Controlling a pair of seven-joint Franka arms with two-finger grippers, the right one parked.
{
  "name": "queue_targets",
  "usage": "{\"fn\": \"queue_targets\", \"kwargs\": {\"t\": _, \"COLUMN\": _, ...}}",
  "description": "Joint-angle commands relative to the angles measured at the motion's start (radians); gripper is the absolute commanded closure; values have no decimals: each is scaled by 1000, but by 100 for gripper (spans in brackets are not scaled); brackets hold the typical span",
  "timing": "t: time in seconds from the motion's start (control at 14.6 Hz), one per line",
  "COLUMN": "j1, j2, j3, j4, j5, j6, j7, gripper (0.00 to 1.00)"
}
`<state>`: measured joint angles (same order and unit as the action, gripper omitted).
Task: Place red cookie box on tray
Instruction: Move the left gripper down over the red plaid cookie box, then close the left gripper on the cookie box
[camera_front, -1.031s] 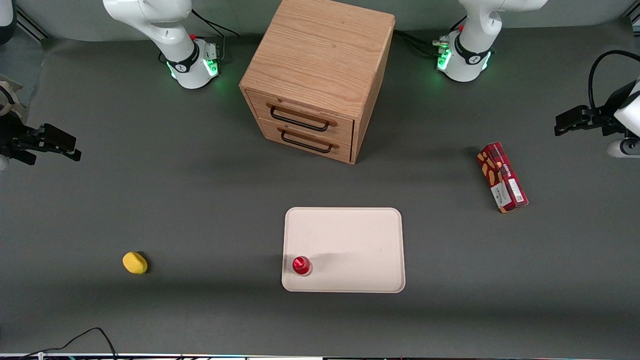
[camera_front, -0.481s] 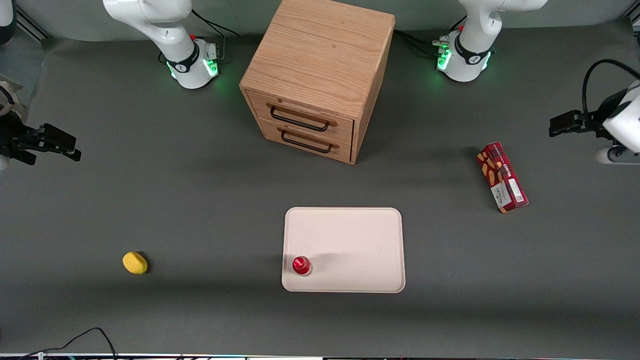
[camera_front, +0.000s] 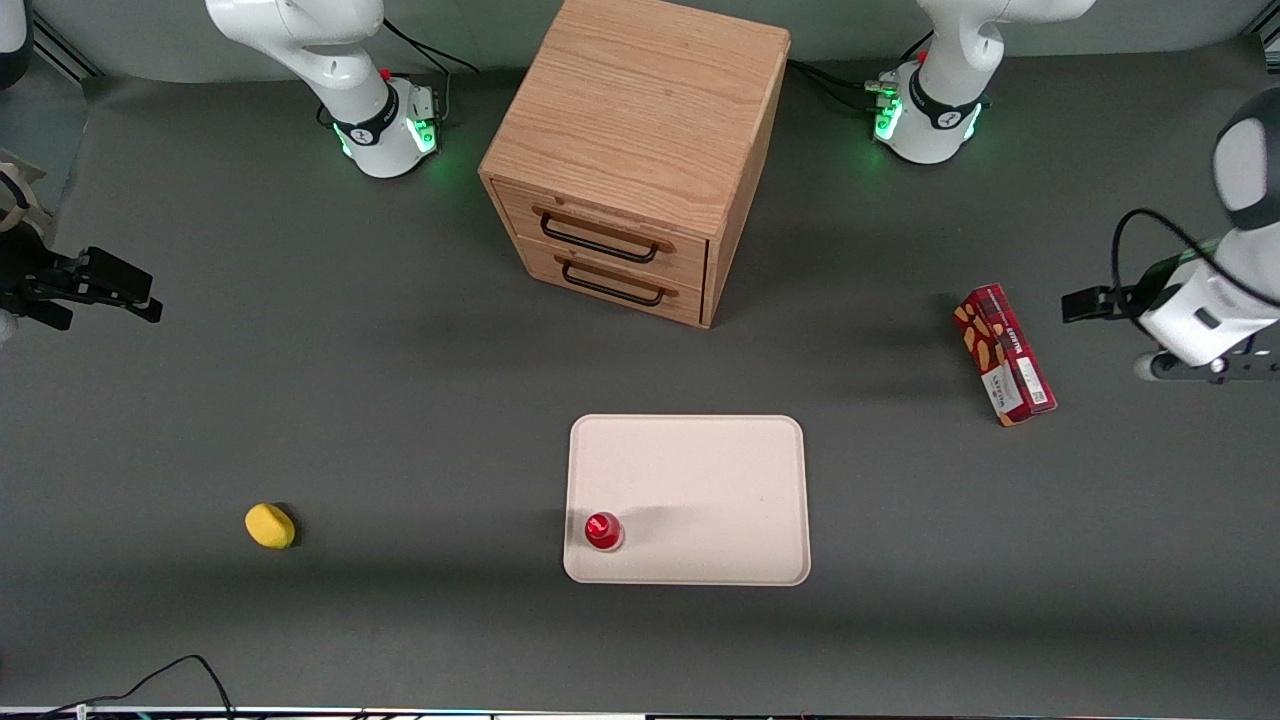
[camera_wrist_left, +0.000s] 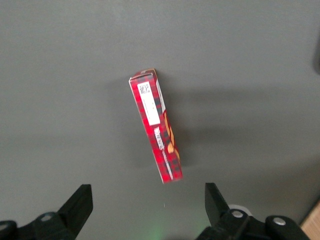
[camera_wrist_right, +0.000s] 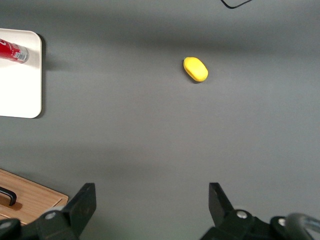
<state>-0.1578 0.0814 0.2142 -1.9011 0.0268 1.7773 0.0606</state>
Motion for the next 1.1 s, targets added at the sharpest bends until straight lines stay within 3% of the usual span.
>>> {"fn": "queue_targets", "kwargs": {"t": 0.0, "j1": -3, "j2": -37, "j3": 24, "j4": -182, "j5": -7, "j6": 201, "j7": 5, "gripper": 0}}
{"fn": "queue_targets", "kwargs": {"t": 0.34, "j1": -2, "j2": 92, "j3": 28, "j4": -269, "j5": -158, "j6": 437, "j7": -24, "gripper": 0}}
{"fn": "queue_targets", "kwargs": {"t": 0.62, "j1": 4, "j2": 207, "j3": 54, "j4": -273, "j5": -168, "j6": 583, "j7": -13, "gripper": 0}}
{"fn": "queue_targets", "kwargs": {"t": 1.03, "j1": 0, "j2": 215, "j3": 54, "j4": -371, "j5": -217, "j6": 686, "j7": -8, "gripper": 3}}
